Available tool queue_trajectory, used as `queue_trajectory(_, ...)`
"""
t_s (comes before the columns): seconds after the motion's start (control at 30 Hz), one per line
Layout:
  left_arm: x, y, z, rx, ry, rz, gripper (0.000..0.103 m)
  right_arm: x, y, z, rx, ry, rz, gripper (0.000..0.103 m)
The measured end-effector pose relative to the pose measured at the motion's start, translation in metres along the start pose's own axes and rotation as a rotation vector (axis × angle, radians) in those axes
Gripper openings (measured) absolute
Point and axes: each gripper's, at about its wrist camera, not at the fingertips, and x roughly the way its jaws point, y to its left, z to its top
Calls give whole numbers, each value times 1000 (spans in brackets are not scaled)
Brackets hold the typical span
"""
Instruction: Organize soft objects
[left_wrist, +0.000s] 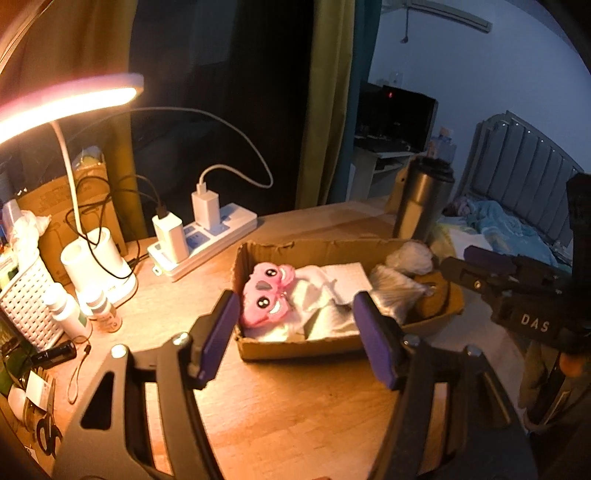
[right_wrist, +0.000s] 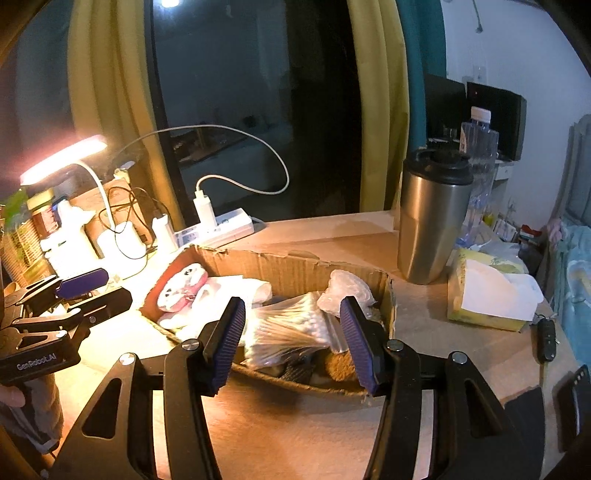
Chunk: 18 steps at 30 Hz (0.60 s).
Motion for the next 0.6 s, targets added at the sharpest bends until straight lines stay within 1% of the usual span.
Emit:
queue_trajectory(0.03, -4, -1, 0, 1, -7, -4, 69, -3, 2, 0, -2, -4, -1, 57)
queue_trajectory(0.53, -78, -16, 5, 24, -138, -36, 71, -70, 33, -2, -52, -91, -28, 60)
queue_trajectory(0.57, -83, -17, 5, 28, -145, -36, 71, -75, 35, -2, -56, -99, -31, 60)
queue_trajectory(0.6, -87, -18, 5, 31, -150, -36, 77, -79, 37, -2, -58, -104, -32, 60)
